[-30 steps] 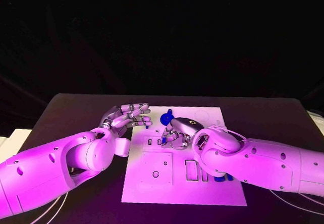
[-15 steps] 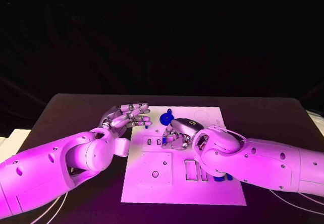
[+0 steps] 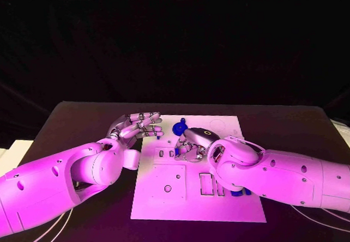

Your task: Assemble the parts on the task board

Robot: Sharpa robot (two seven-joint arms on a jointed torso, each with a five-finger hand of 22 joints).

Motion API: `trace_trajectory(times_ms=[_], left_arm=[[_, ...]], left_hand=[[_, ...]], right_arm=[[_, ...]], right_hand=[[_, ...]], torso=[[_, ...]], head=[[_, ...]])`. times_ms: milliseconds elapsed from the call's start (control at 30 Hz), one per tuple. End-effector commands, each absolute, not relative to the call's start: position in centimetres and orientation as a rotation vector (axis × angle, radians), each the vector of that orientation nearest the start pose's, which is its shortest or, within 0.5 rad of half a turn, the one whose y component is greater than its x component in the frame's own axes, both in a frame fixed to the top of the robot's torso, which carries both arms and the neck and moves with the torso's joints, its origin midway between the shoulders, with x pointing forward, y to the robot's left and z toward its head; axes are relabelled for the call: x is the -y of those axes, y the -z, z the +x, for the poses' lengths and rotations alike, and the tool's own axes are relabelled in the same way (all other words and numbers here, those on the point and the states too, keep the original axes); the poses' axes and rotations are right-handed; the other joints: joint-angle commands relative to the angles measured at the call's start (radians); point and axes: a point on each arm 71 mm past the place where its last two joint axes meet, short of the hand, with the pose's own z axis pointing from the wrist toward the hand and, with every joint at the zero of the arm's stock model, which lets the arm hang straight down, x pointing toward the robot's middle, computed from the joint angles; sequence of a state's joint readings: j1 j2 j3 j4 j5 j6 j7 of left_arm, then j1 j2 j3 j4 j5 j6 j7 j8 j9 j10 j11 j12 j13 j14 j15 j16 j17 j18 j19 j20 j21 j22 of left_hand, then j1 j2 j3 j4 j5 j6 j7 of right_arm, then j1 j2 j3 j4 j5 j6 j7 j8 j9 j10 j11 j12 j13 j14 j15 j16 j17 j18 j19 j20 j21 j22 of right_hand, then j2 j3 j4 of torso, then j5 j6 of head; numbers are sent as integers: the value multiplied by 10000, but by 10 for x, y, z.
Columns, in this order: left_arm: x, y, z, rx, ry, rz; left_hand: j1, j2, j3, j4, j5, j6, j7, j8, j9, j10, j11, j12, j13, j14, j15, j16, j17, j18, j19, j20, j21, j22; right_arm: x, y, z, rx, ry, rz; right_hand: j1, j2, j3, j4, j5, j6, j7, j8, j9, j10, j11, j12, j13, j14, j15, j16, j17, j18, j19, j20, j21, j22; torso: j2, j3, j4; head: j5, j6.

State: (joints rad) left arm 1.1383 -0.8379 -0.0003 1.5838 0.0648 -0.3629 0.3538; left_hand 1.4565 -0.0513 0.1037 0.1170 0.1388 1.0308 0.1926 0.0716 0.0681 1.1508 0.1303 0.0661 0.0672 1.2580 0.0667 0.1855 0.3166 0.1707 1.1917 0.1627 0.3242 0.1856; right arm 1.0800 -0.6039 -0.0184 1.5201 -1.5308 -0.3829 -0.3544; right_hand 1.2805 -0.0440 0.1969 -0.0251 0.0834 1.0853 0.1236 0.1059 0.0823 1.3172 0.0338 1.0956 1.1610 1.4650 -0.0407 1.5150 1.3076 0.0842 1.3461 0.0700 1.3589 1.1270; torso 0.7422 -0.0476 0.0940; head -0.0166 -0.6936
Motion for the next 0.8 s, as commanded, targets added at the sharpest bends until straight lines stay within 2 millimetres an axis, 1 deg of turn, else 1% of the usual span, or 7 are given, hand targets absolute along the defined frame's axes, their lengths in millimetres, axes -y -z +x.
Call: trace_trajectory(times_ms=[33, 167, 200, 333, 500, 600, 800], left_arm=[[-191, 192, 473, -14438, 15730, -12620], [-190, 192, 473, -14448, 15732, -12623], [-190, 192, 473, -14451, 15732, -12624], [-190, 192, 473, -14469, 15737, -12629], [-191, 192, 473, -14485, 15736, -12635], [-191, 192, 473, -14494, 15730, -12641], [-191, 193, 474, -14503, 15709, -12653]], left_hand=[[-63, 76, 30, -23, -63, 30, -2, -35, -3, -85, 5, -29, -8, -80, -19, -48, 10, 51, -57, -39, 39, 14], [-63, 76, 30, -23, -63, 30, -2, -35, -3, -85, 5, -29, -8, -80, -19, -48, 10, 51, -57, -39, 39, 14], [-63, 76, 30, -23, -63, 30, -2, -35, -3, -85, 5, -29, -8, -80, -19, -48, 10, 51, -57, -39, 39, 14], [-63, 76, 30, -23, -63, 30, -2, -35, -3, -85, 5, -29, -8, -80, -19, -48, 10, 51, -57, -39, 39, 14], [-63, 76, 30, -23, -63, 30, -2, -35, -3, -85, 5, -29, -8, -80, -19, -48, 10, 51, -57, -39, 39, 14], [-60, 82, 51, -35, -65, 27, -4, -38, -4, -90, 4, -30, -9, -80, -21, -58, 27, 51, -65, -41, 41, 21], [-60, 84, 63, -43, -66, 25, -4, -40, -4, -92, 3, -30, -9, -67, -25, -56, 41, 54, -62, -43, 48, 28]], right_arm=[[92, 229, 458, -17253, -6632, -830], [92, 229, 458, -17240, -6622, -811], [92, 229, 458, -17232, -6628, -810], [92, 228, 458, -17118, -6710, -773], [91, 225, 456, -16759, -6917, -622], [91, 222, 454, -16309, -7177, -497], [93, 215, 448, -15340, -7863, -279]], right_hand=[[-46, -95, -92, 15, 68, -97, -3, -62, -20, -99, 36, -99, -44, 824, 64, -48, 1636, 61, -55, 15, -71, -31], [-153, -170, -220, 101, 141, -158, 16, -91, -38, -148, 61, -184, -115, 821, 87, -61, 1622, 69, -73, 42, -107, -79], [-246, -269, -338, 161, 470, -210, 27, -117, -51, -184, 71, -233, -154, 823, 101, -59, 1630, 76, -89, 52, -134, -118], [-356, -465, -672, 278, 774, -318, 42, -155, -70, -329, 93, -435, -328, 830, 120, -48, 1657, 93, -126, 79, -201, -207], [-401, -540, -998, 414, 825, -476, 74, -208, -90, -578, 127, -784, -643, 804, 149, -112, 1565, 124, -214, 101, -310, -380], [-366, -561, -1172, 473, 834, -585, 101, -243, -104, -703, 152, -944, -792, 791, 171, -137, 1534, 138, -258, 119, -365, -460], [-236, -569, -1466, 560, 910, -796, 161, -305, -128, -844, 207, -1085, -944, 772, 217, -175, 1487, 154, -310, 159, -438, -555]], torso=[[-2, -2, -1], [-3, -2, 3], [-1, -1, 5], [-2, 0, 3], [2, 4, 3], [1, 4, -5], [3, 9, 2]], head=[[0, -8], [-3, -6], [-8, -6], [-4, -8], [-7, -9], [-9, -3], [-12, -10]])
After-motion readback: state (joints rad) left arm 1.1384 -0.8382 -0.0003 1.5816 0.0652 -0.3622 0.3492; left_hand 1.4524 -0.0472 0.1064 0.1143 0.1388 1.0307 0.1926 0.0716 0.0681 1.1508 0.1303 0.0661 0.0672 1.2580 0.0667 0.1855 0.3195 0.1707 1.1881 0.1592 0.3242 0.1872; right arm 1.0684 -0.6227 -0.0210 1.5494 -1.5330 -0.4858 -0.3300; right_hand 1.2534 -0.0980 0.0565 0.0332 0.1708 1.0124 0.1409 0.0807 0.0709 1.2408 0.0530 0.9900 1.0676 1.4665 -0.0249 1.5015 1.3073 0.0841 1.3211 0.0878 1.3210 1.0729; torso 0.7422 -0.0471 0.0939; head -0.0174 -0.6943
